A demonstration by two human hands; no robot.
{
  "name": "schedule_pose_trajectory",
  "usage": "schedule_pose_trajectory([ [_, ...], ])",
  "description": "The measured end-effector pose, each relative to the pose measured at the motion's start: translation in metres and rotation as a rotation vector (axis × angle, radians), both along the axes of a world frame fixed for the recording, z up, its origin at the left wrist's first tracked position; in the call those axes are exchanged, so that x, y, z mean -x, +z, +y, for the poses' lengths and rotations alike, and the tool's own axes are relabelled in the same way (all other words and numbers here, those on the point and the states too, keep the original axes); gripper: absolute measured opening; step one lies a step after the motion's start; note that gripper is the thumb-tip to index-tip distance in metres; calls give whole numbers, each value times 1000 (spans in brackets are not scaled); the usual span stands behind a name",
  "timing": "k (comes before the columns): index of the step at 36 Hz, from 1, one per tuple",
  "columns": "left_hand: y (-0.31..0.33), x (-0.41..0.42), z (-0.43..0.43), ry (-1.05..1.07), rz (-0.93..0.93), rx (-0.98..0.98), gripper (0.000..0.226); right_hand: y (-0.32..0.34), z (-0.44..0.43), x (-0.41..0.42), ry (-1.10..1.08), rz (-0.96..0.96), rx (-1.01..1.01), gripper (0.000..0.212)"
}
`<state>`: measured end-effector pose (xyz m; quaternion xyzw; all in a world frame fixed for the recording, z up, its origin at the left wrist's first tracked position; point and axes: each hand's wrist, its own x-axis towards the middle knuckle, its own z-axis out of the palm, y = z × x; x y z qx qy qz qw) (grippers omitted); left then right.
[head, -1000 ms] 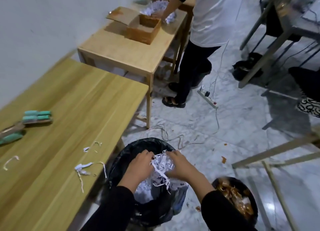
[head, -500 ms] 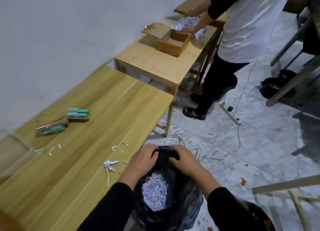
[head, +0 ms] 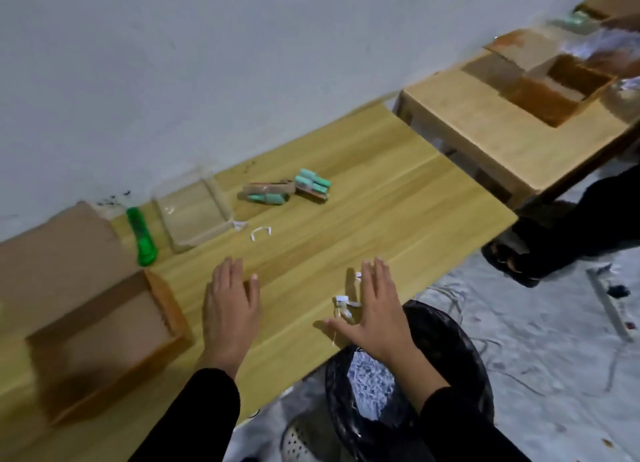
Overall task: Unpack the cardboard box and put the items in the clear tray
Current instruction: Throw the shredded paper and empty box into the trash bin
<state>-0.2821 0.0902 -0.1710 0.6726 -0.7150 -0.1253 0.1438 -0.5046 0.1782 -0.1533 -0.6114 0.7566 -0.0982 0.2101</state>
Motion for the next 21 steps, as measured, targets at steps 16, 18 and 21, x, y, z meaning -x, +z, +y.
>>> schedule_pose_trajectory([
  [16,-26,-25,4,182,-64,-81,60,-38,-95,-65,175,54,168,87],
  [18,-27,-25,4,180,-73,-86,66,-40,-113,-72,206,40,179,85],
  [21,-28,-25,3,180,-83,-80,69,-43,-138,-83,265,24,186,81],
])
